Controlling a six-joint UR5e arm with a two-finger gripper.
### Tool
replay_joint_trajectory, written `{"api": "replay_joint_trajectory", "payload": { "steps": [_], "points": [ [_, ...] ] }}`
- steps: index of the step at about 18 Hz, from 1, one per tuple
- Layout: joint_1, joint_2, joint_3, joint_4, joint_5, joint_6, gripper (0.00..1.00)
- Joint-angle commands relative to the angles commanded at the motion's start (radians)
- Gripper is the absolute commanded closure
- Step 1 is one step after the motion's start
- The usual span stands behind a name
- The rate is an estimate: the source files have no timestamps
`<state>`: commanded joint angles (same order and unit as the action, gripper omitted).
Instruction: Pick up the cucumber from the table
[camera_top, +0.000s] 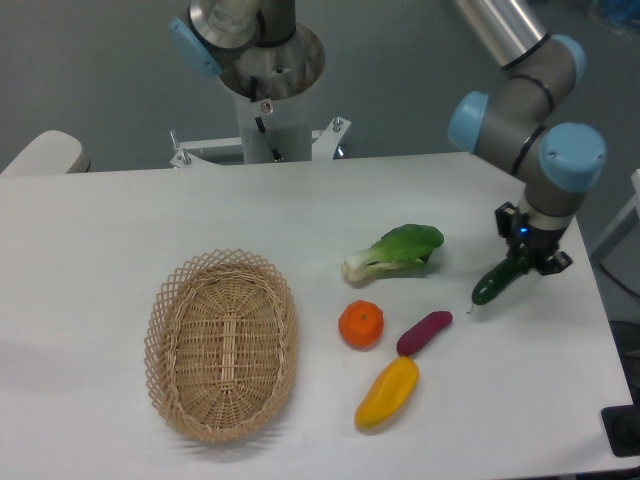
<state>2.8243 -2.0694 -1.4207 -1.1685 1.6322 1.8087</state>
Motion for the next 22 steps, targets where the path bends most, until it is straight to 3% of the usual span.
{"api": "replay_joint_trajectory", "payload": {
  "steps": [2, 12, 22],
  "points": [
    [-0.040, 0.009, 0.020, -0.026, 0.000, -0.011, 0.79],
    [-0.209, 0.123, -0.001, -0.118, -0.147, -0.353, 0.79],
    [-0.223, 0.150, -0.044, -0.118, -0.153, -0.385, 0.79]
  ]
}}
